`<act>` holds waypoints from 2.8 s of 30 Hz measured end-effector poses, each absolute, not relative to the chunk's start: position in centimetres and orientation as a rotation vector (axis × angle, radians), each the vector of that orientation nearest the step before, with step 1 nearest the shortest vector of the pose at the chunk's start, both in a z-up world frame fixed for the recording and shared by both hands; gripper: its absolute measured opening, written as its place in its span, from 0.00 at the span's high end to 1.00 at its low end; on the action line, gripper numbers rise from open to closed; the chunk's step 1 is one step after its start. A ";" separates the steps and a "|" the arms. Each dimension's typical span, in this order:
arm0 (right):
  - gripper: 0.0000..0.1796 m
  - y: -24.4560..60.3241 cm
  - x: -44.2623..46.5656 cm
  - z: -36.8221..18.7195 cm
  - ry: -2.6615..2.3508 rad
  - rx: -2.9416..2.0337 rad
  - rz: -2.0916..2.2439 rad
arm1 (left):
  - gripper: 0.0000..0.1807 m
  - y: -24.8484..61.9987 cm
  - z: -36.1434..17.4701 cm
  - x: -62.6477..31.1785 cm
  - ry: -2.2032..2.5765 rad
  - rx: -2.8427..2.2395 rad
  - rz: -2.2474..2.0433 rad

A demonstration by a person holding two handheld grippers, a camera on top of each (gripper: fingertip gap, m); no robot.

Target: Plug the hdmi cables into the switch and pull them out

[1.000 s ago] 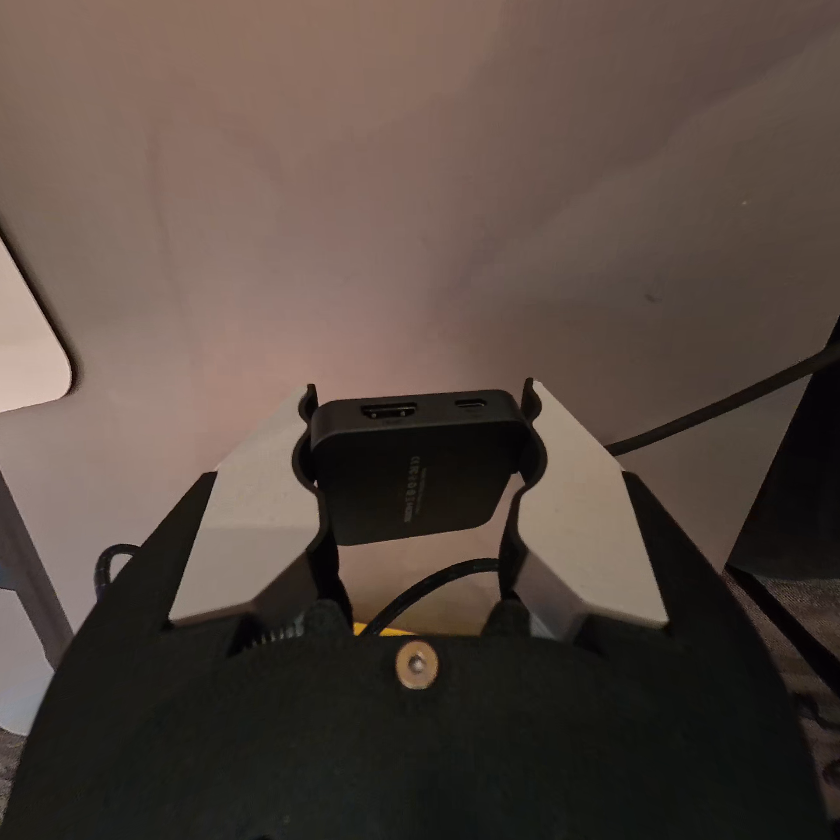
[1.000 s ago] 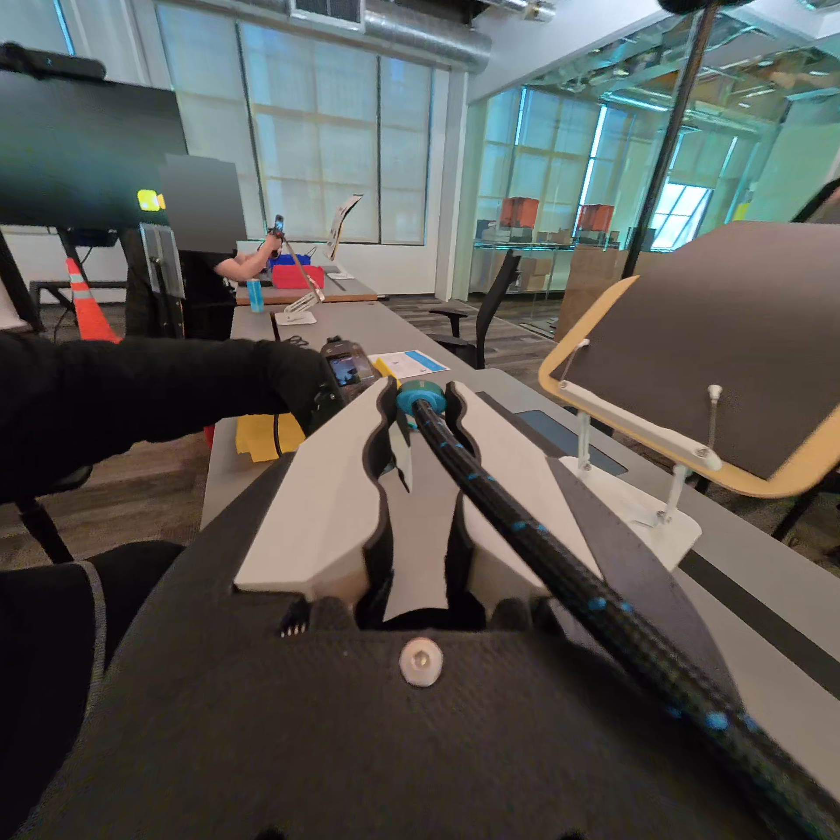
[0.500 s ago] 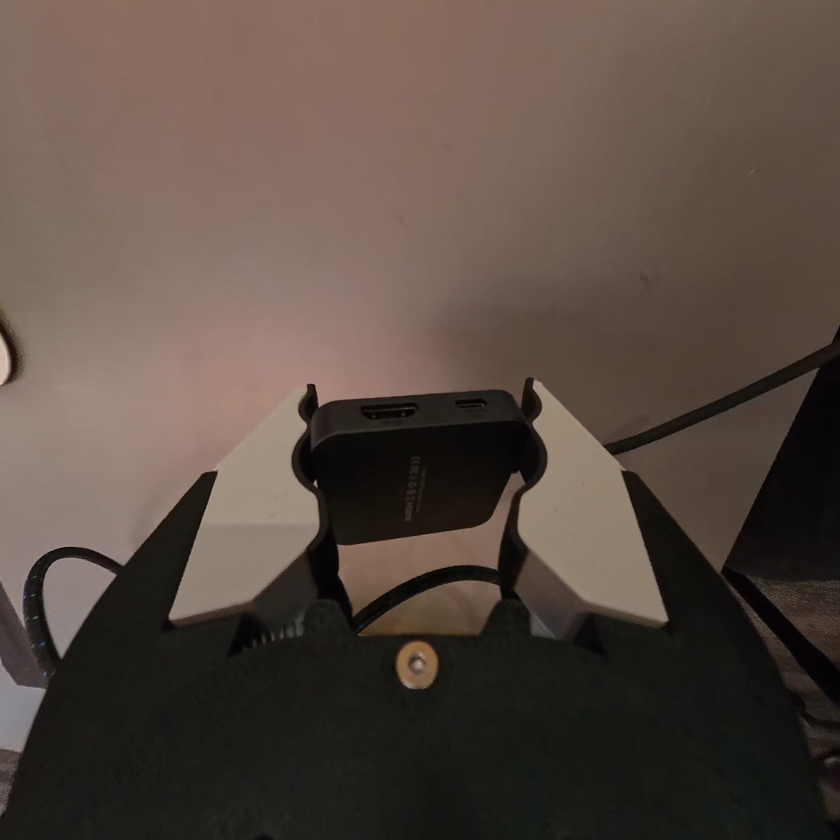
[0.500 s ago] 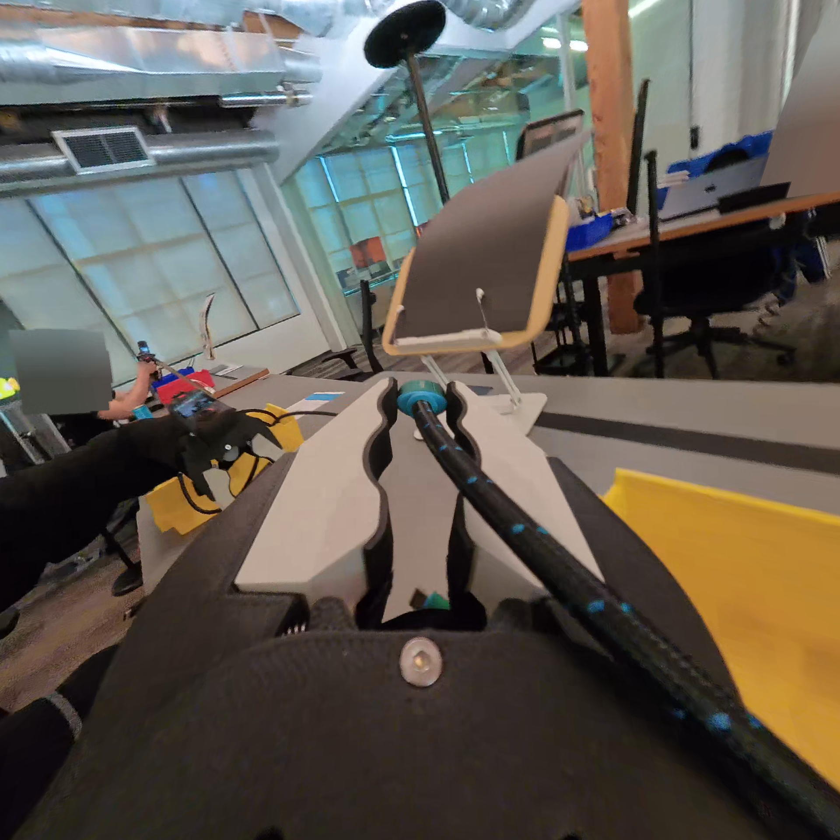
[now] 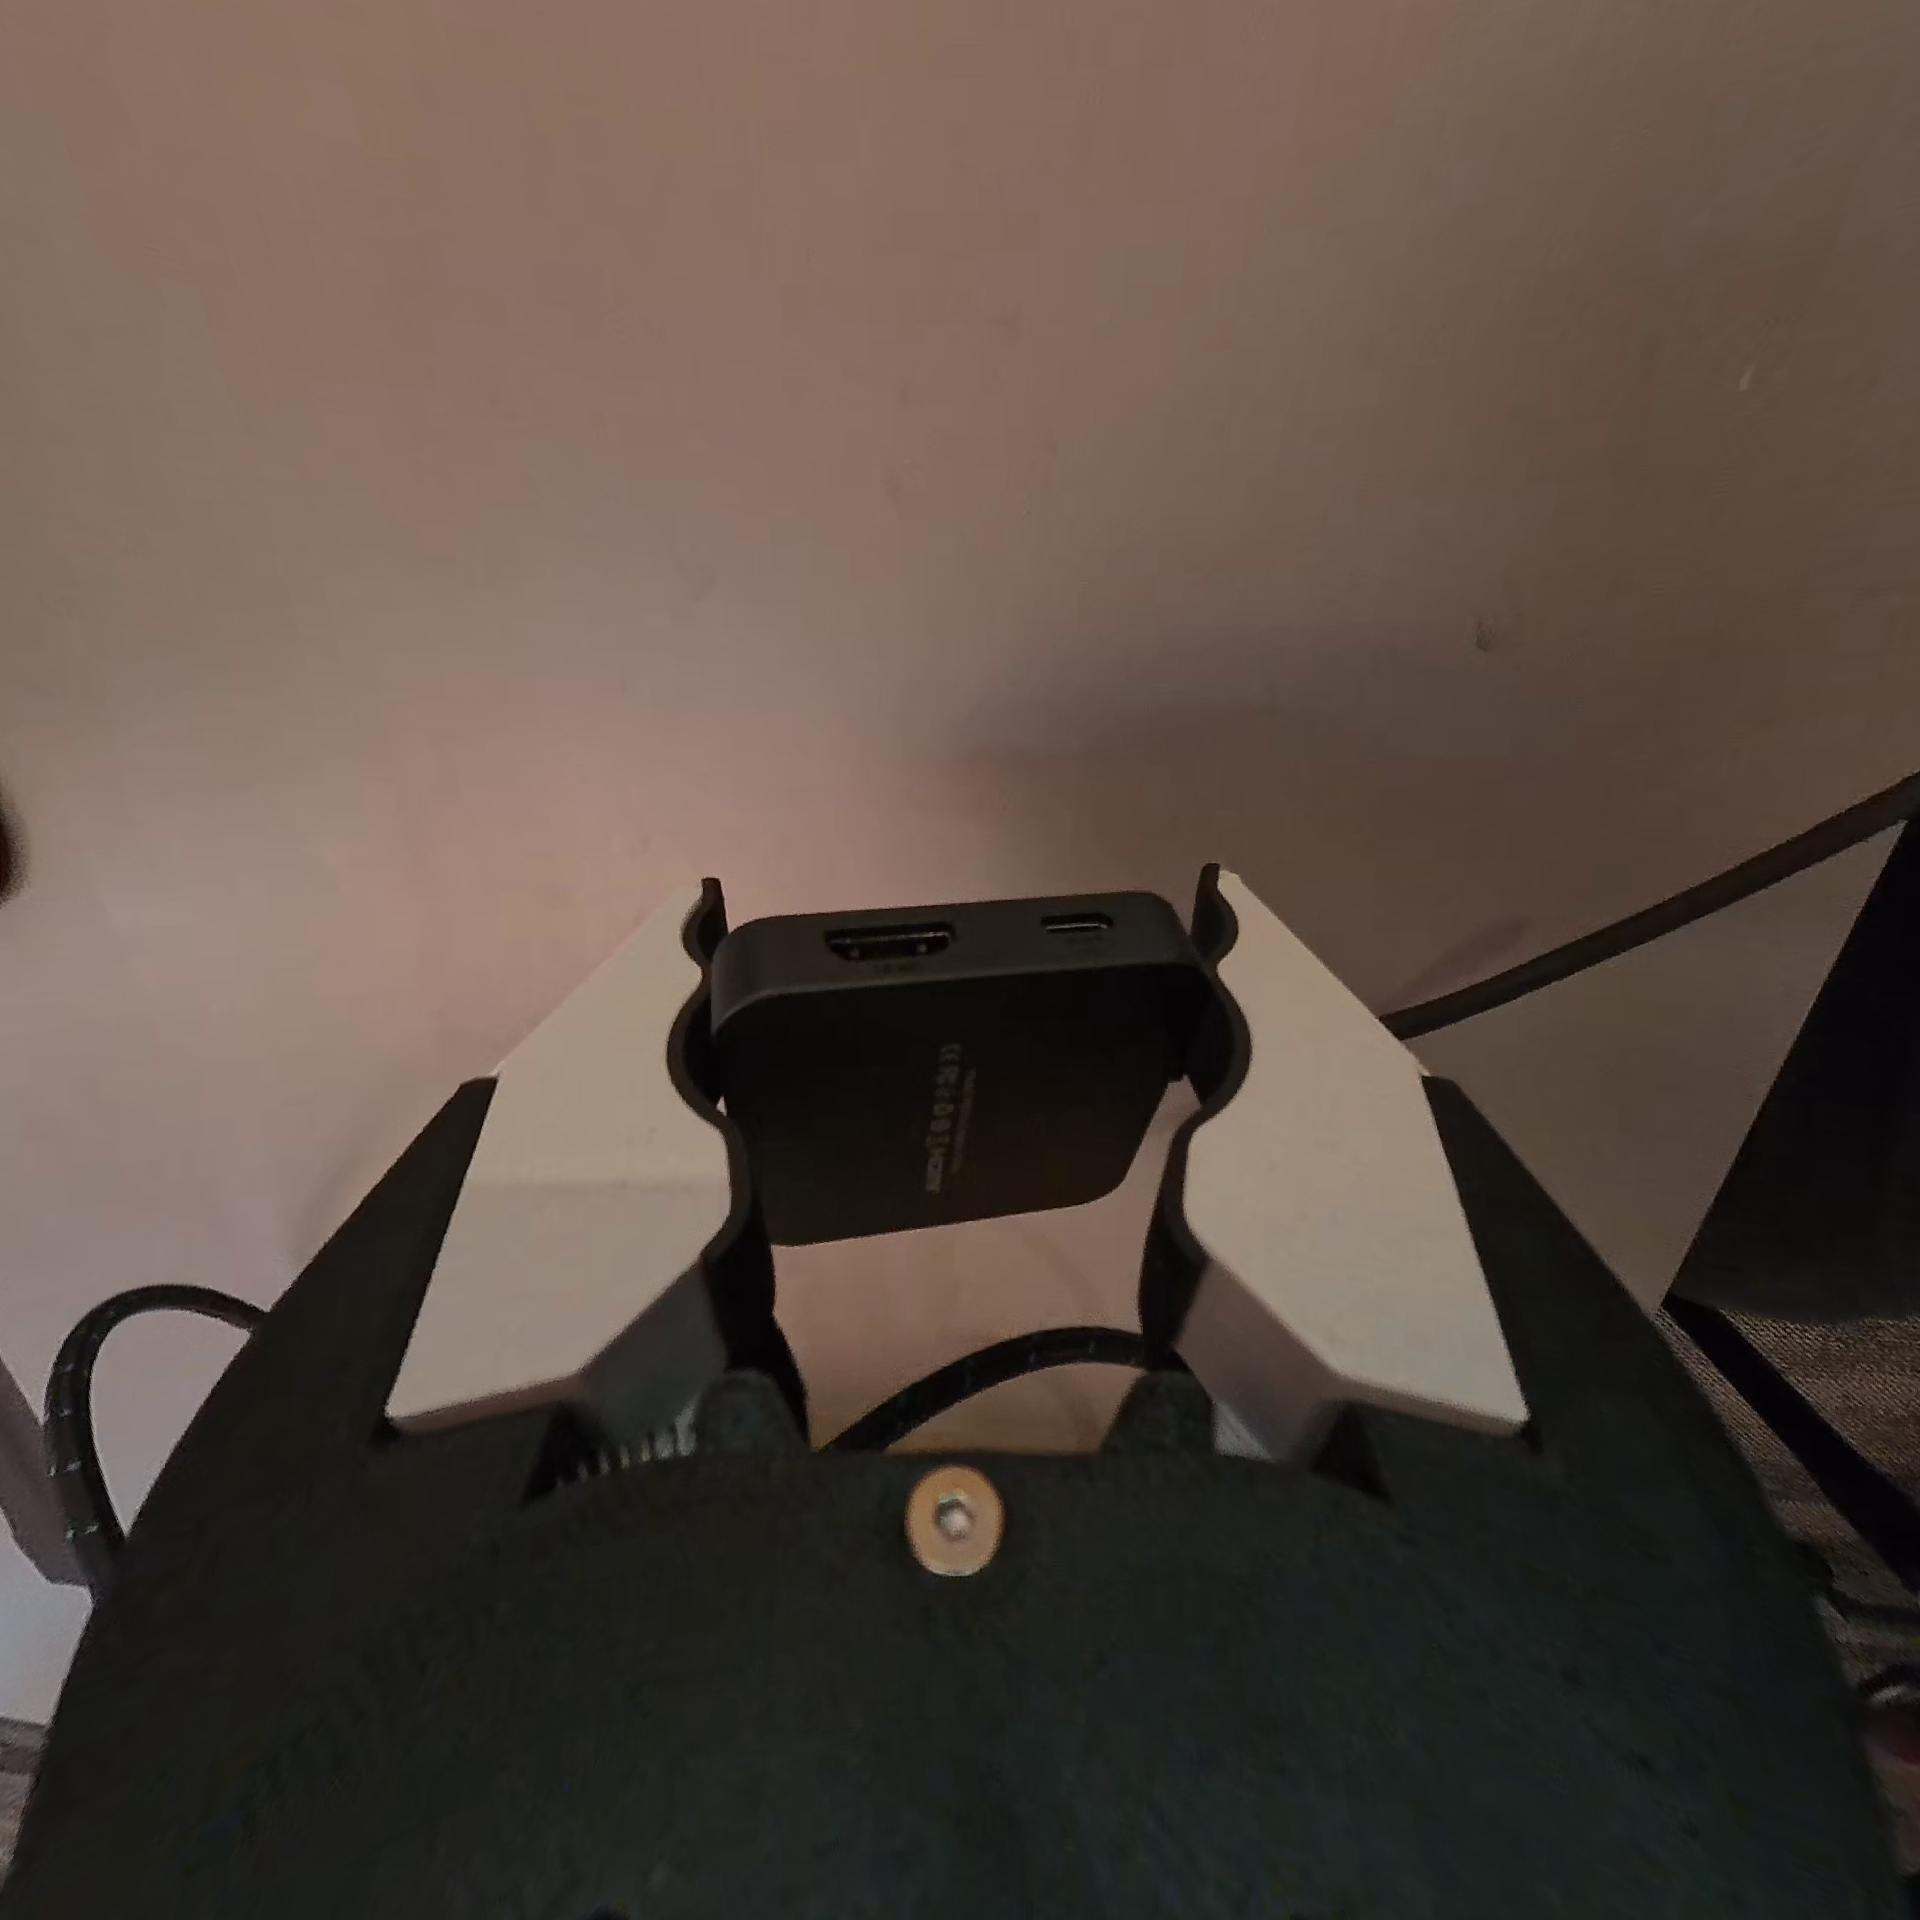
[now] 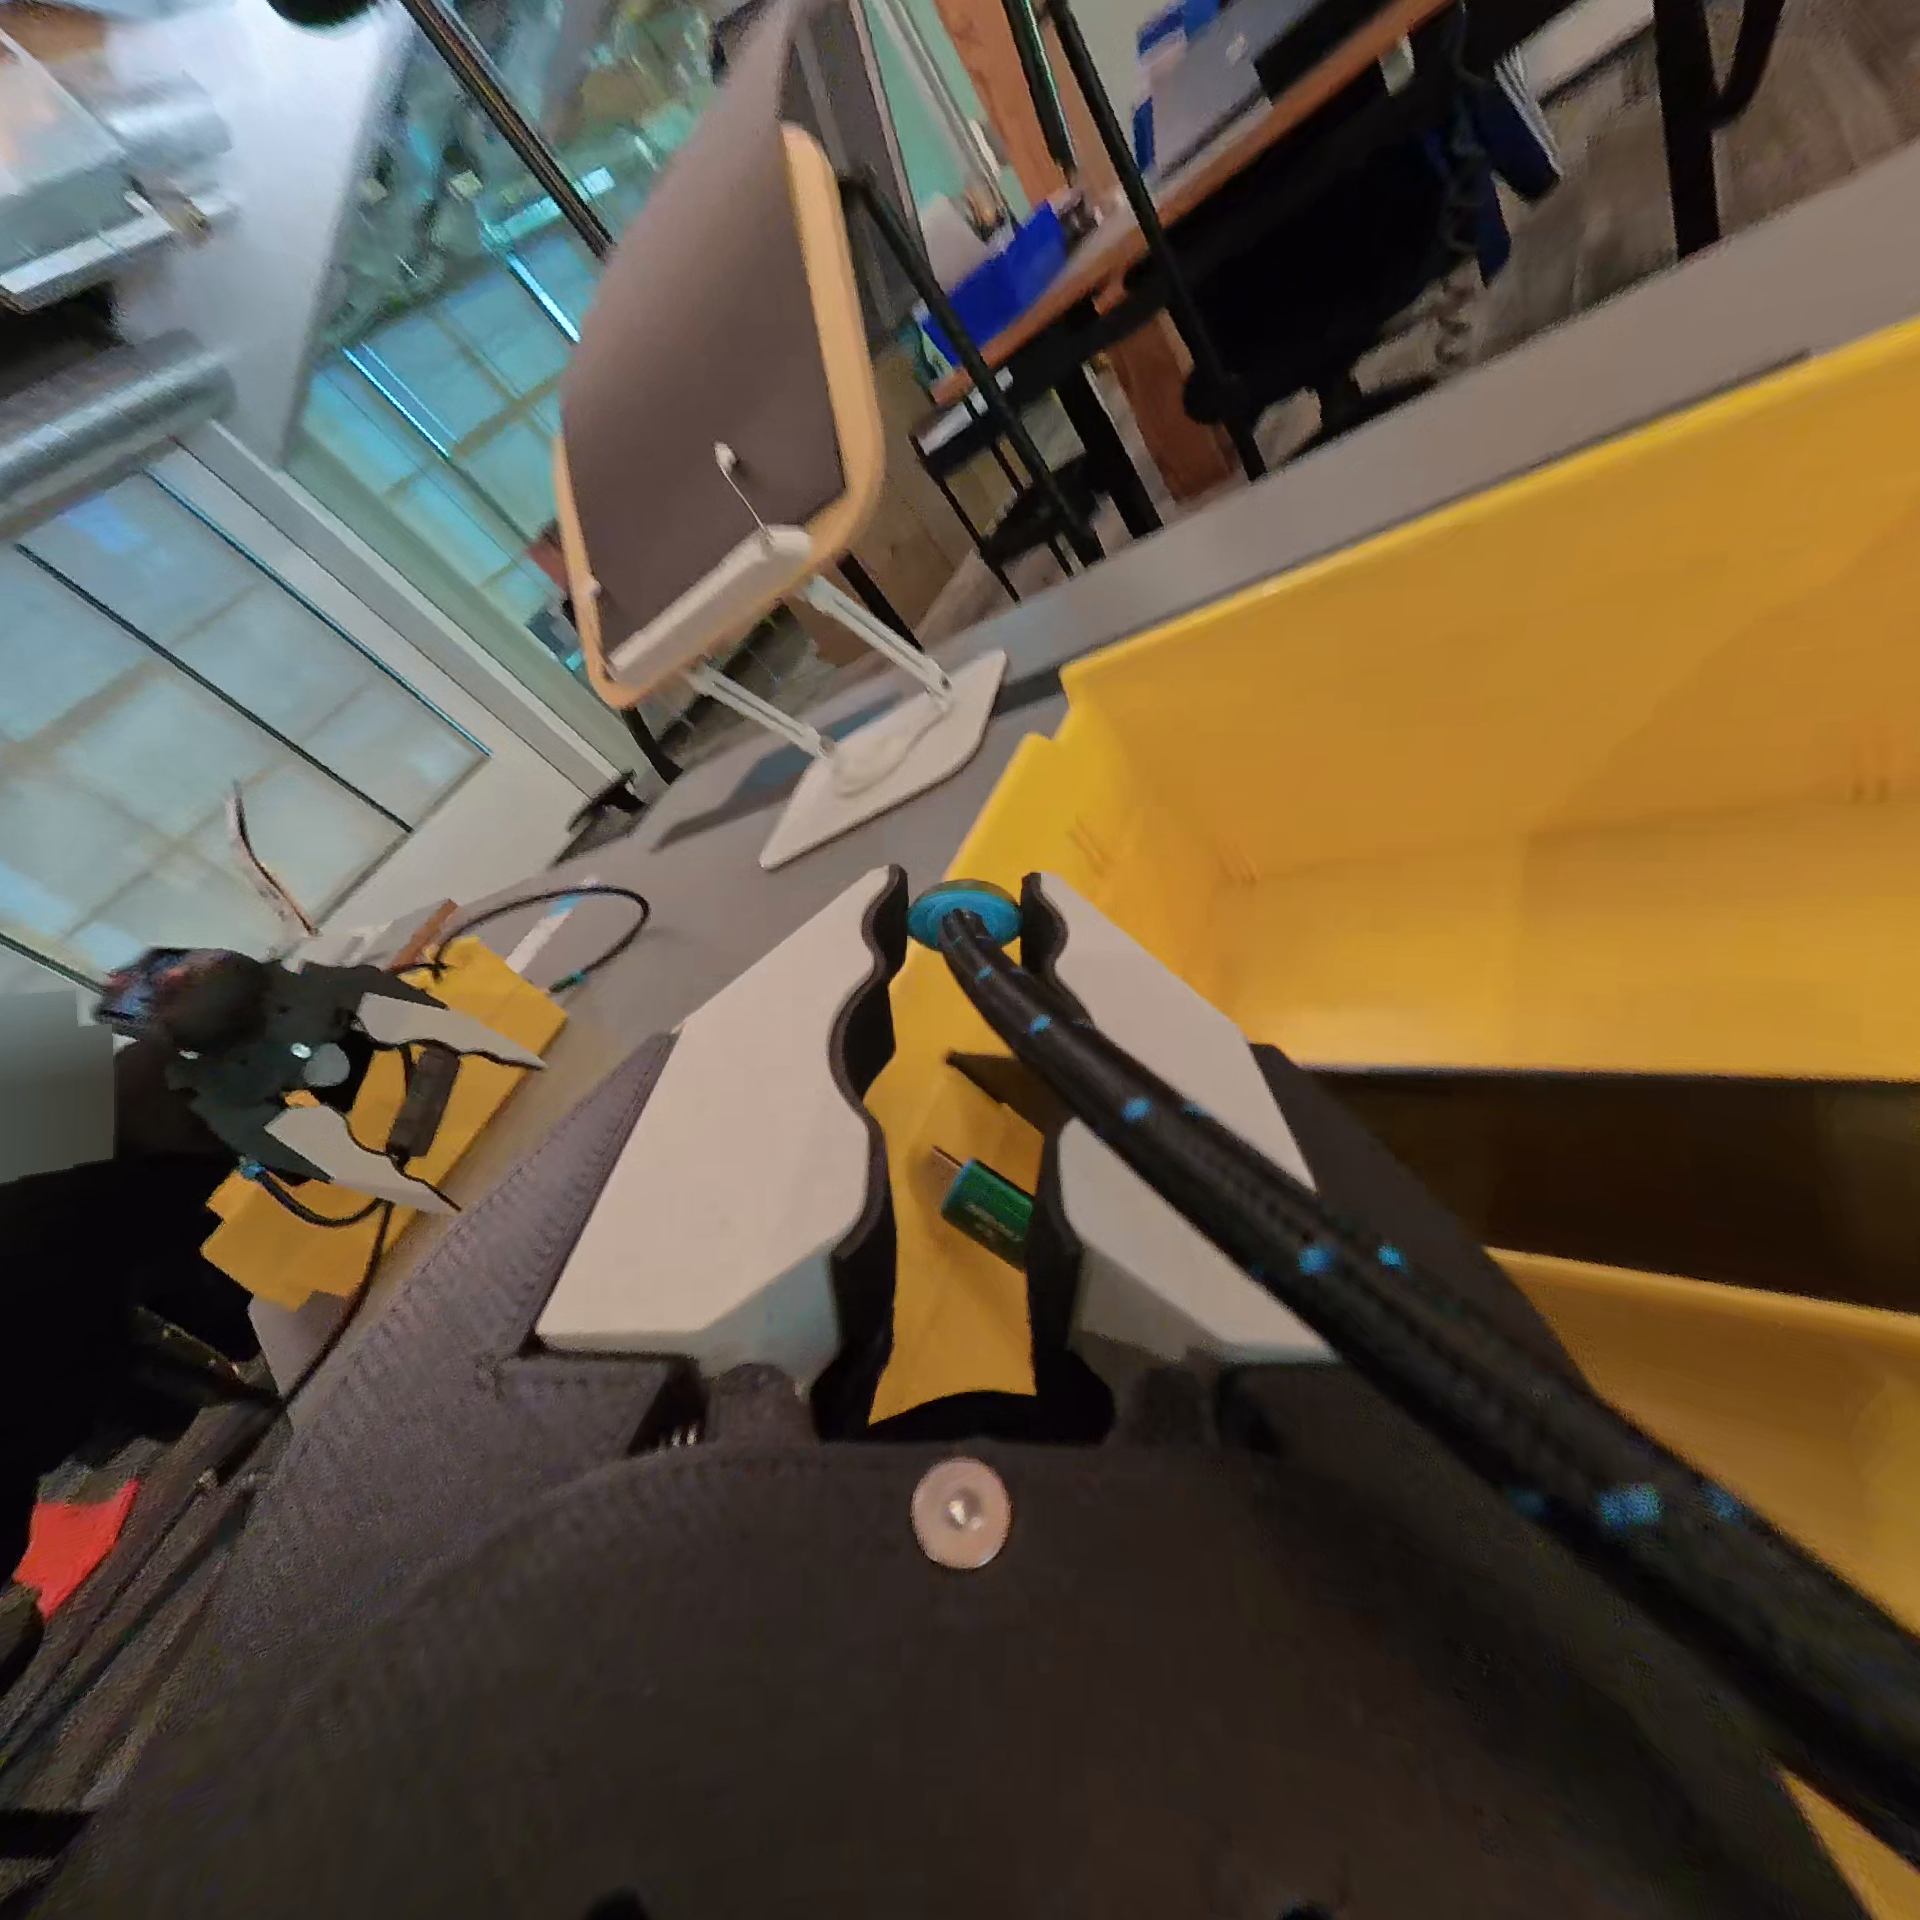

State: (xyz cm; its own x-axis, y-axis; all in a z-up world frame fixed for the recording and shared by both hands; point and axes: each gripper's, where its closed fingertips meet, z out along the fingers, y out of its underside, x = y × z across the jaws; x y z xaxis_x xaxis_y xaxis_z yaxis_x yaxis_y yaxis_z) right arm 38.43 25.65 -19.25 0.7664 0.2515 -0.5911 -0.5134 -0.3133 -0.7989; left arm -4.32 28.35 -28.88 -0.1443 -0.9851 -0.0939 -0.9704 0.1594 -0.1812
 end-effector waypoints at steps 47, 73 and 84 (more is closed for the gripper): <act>0.99 25.1 48.1 -16.3 -0.921 -2.059 -0.757 | 0.52 29.0 -29.1 -5.1 2.233 -1.927 -0.118; 0.98 20.5 46.3 -20.1 -1.254 -1.978 -0.786 | 0.52 28.0 -29.6 -4.5 2.261 -1.915 -0.119; 0.74 20.0 45.4 -21.0 -1.292 -2.131 -0.715 | 0.52 27.9 -28.7 -3.8 2.231 -1.880 -0.123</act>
State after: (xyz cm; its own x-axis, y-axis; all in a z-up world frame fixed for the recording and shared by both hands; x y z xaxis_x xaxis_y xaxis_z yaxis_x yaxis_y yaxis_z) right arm 45.42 20.01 -21.03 0.3991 0.6152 0.6799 0.9029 -0.3928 -0.1746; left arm -3.82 27.91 -28.74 -0.1569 -0.9810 -0.1143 -0.9624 0.1778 -0.2051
